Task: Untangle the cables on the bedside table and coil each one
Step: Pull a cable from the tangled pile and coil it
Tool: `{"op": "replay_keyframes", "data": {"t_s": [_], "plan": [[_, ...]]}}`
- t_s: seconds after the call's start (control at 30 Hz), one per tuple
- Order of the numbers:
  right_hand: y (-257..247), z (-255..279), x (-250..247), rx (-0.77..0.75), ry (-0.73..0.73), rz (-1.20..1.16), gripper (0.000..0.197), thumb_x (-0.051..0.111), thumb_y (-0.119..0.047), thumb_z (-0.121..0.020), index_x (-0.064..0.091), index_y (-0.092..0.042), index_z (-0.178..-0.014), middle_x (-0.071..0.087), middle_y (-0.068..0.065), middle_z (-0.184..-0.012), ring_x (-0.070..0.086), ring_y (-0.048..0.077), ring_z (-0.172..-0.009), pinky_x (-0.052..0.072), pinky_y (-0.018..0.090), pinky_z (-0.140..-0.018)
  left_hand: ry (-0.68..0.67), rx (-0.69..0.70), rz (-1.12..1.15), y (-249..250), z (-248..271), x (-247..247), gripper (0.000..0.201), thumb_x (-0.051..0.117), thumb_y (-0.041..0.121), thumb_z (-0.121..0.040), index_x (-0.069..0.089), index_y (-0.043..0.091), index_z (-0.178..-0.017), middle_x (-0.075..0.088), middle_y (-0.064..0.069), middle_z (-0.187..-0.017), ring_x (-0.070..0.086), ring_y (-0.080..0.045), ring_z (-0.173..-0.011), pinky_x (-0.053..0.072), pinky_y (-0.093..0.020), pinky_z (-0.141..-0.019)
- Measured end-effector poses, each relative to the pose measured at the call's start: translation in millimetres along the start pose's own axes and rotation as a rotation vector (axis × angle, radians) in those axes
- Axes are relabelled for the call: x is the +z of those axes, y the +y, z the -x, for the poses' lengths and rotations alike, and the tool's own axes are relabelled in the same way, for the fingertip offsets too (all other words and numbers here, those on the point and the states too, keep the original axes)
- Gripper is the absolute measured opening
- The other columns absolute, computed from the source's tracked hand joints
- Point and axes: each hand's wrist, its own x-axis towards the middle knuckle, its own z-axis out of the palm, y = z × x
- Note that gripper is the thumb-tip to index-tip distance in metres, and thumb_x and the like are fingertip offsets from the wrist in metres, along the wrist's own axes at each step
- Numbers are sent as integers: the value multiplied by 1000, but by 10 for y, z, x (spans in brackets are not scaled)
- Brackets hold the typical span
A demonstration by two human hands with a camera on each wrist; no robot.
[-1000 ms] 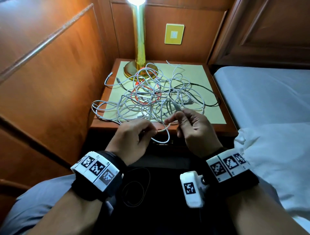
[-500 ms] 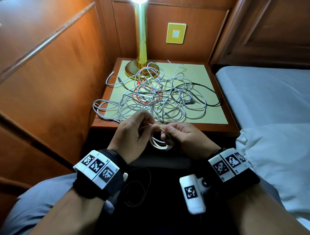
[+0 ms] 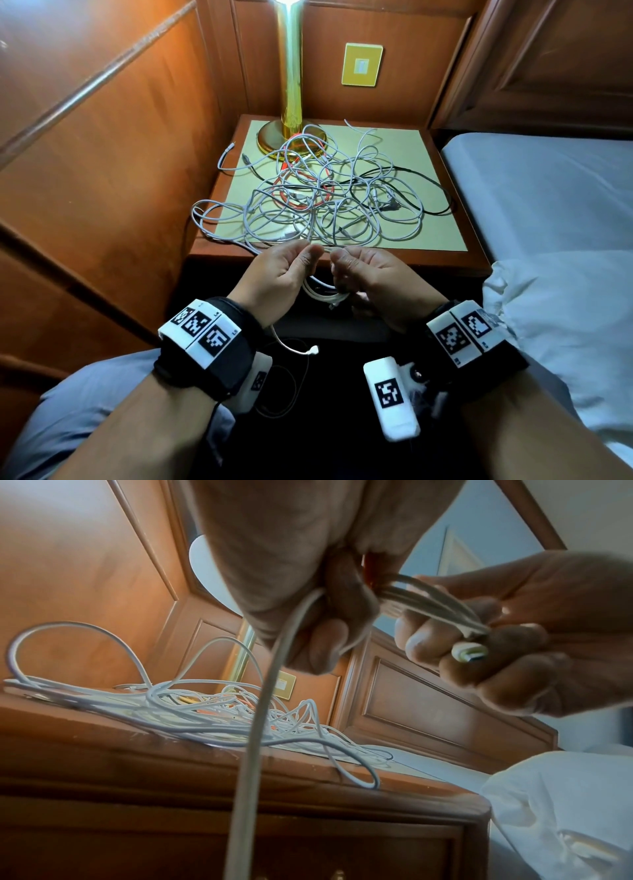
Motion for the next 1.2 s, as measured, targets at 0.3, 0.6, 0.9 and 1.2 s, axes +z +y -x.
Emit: {"op": "replay_keyframes", "data": {"t_s": [0.3,0.6,0.9,1.2], "plan": [[-113,23,-259,-53,376,-448,35,44,-37,-105,50,-20,-75,33,-8,-55,24,7,-41,19,26,-49,330,-54,-15,-14,-56,-296,5,60,21,-98,58,24,-96,56,6,-75,48,-9,-62,42,-26,-60],[-60,15,-254,-282,440,-253,26,44,-26,-106,61,-11,-93,50,-4,-59,34,9,-46,26,22,-45,262,-50,-270,71,29,-127,8,74,10,-88,76,18,-87,69,10,-77,55,1,-61,40,-6,-60],[52,8,-193,-366,329,507,19,53,-20,-103,69,-14,-94,71,-14,-74,60,-4,-62,42,13,-64,12,67,-79,176,79,-31,22,70,-1,-89,77,18,-97,76,7,-93,71,-4,-90,53,-23,-85],[53,-6,-139,-125,80,456,36,44,-30,-106,60,-17,-76,49,-6,-62,43,10,-56,34,27,-61,38,77,-79,82,52,-112,22,65,26,-92,69,23,-113,70,-3,-90,67,-25,-82,55,-45,-81]]}}
